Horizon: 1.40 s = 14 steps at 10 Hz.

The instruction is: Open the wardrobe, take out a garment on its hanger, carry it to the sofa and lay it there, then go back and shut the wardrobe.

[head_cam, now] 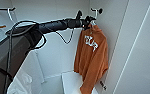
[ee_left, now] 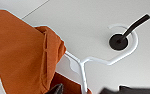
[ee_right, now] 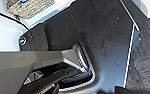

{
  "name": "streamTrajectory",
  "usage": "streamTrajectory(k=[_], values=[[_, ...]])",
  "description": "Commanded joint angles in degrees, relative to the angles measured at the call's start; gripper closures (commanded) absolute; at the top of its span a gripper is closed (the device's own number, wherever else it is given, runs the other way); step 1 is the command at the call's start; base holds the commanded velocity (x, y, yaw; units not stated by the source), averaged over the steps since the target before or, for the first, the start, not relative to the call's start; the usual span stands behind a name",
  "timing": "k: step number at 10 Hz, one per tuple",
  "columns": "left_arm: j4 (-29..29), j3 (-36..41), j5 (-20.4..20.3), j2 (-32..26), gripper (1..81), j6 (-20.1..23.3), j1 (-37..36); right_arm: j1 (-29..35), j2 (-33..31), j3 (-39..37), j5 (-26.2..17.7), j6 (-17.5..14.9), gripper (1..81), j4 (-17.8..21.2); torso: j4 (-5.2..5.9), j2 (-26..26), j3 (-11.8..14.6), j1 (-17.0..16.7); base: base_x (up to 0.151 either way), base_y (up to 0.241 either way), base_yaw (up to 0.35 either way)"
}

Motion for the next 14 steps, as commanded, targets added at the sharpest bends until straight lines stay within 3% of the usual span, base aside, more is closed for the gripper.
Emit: streamTrajectory(k=[1,6,9,14], values=[[1.7,-0.7,-1.2,0.6,1.0,0.2,-9.4,1.8,0.0,0.0,-2.5,0.2,1.0,-0.1,0.00,0.0,0.0,0.0,0.000,0.000,0.000],[6.1,-6.2,-4.4,4.4,1.0,0.1,-8.4,1.6,0.1,0.0,-2.5,0.2,1.0,-0.1,0.00,0.0,0.0,0.0,0.000,0.000,0.000],[6.3,-6.0,-5.0,5.6,1.0,0.1,-9.1,1.6,0.2,0.0,-2.5,0.2,1.0,-0.1,0.00,0.0,0.0,0.0,0.000,0.000,0.000],[6.1,-1.8,-6.5,2.5,1.0,0.1,-11.2,1.7,0.6,0.0,-2.5,0.1,1.0,-0.1,0.00,0.0,0.0,0.0,0.000,0.000,0.000]])
